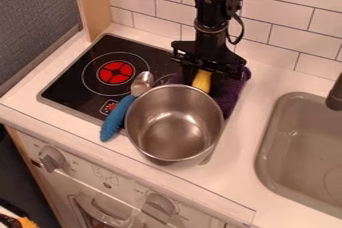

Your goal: Put the yellow banana to the bottom left of the stove

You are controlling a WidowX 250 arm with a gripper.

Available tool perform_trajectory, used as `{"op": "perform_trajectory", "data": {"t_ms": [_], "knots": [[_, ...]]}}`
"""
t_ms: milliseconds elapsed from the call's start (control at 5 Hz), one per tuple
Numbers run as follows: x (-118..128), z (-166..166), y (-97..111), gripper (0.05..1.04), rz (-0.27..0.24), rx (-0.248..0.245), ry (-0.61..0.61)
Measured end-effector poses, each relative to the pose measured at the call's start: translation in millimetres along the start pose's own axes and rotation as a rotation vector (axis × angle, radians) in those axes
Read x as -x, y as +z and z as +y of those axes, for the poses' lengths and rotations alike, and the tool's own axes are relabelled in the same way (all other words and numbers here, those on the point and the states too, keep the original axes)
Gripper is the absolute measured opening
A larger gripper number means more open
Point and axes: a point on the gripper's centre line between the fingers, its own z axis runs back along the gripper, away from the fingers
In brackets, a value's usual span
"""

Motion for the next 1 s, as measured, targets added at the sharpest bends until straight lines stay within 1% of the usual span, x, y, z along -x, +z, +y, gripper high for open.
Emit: {"op": "perform_trajectory", "data": {"t_ms": [200, 400, 600, 800, 1000], "knots": [[-9.6, 10.0, 38.0, 0.546, -0.096, 0.035, 0.017], [-3.9, 41.6, 74.7, 0.545, -0.184, 0.039, 0.033], [23.3, 85.4, 76.7, 0.546, -0.199, 0.028, 0.010], [65.6, 125.1, 53.4, 0.545, -0.164, 0.079, -0.137], [94.6, 146.7, 39.3, 0.545, -0.142, 0.101, -0.187]]}}
